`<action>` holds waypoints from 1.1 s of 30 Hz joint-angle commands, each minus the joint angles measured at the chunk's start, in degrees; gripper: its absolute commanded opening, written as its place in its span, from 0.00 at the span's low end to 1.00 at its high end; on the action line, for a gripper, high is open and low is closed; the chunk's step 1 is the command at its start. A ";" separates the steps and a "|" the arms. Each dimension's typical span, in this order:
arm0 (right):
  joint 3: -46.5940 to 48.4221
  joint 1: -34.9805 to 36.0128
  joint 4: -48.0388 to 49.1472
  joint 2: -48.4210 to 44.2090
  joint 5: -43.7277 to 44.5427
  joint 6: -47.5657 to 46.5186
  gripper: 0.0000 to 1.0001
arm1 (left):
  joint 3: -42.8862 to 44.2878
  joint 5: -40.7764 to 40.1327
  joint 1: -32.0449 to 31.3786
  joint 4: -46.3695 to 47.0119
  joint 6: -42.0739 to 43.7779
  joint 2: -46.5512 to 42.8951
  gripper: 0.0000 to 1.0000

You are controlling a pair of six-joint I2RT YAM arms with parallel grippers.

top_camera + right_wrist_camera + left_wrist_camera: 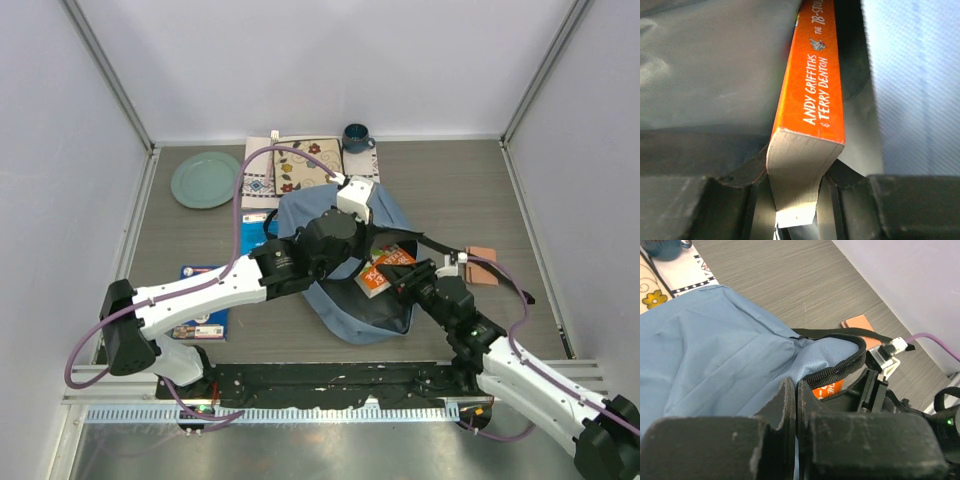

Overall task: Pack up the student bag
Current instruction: Place the book in the student bag.

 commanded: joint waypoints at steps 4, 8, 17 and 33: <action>1.16 0.44 32.52 10.38 4.20 0.53 0.01 | 0.81 4.87 -0.34 9.19 1.22 -2.36 0.00; 3.08 1.05 37.45 17.66 5.62 -0.43 0.01 | 0.63 6.90 -0.43 9.19 2.10 -2.53 0.00; 7.21 2.64 43.17 31.48 7.63 -1.92 0.02 | 0.81 10.85 -0.43 11.21 3.94 -1.66 0.00; 8.80 2.81 31.07 37.91 8.61 -5.70 0.64 | -3.14 7.87 -0.34 10.15 7.02 -5.00 0.00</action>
